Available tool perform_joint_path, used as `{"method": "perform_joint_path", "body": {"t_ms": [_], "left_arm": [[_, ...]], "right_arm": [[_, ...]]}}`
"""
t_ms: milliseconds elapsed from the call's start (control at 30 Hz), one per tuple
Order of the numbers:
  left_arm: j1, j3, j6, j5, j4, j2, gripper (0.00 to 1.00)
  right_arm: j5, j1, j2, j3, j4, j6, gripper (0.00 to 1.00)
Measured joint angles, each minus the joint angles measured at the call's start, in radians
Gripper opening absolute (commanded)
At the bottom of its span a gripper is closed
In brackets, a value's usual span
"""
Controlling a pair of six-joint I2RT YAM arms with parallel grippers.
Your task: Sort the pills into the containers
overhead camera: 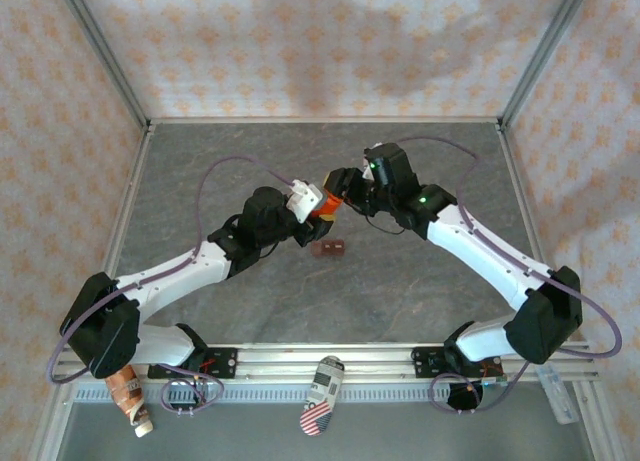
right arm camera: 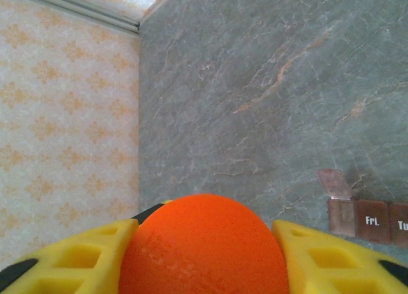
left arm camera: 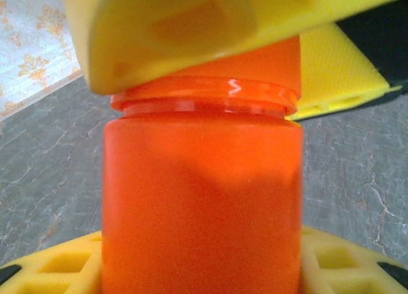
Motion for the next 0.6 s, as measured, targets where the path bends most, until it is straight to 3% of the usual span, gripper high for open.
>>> {"method": "perform_joint_path", "body": {"t_ms": [133, 367, 500, 533, 600], "left_arm": [[0.0, 0.0, -0.002, 0.0, 0.003, 0.0, 0.0], [0.01, 0.0, -0.061, 0.089, 0.018, -0.005, 0.0], [0.021, -0.001, -0.116, 0.172, 0.025, -0.006, 0.0], [0.023, -0.002, -0.125, 0.183, 0.026, -0.006, 0.0], [0.023, -0.002, -0.14, 0.196, 0.027, -0.006, 0.0]], "right_arm": [[-0.035, -0.02, 0.0, 0.0, 0.01, -0.074, 0.36], [-0.346, -0.136, -0.02, -0.072, 0.102, -0.354, 0.37], [-0.441, -0.166, -0.024, -0.076, 0.098, -0.47, 0.37], [-0.452, -0.168, -0.024, -0.076, 0.099, -0.479, 0.41], [-0.463, -0.171, -0.025, -0.078, 0.1, -0.481, 0.63]]}}
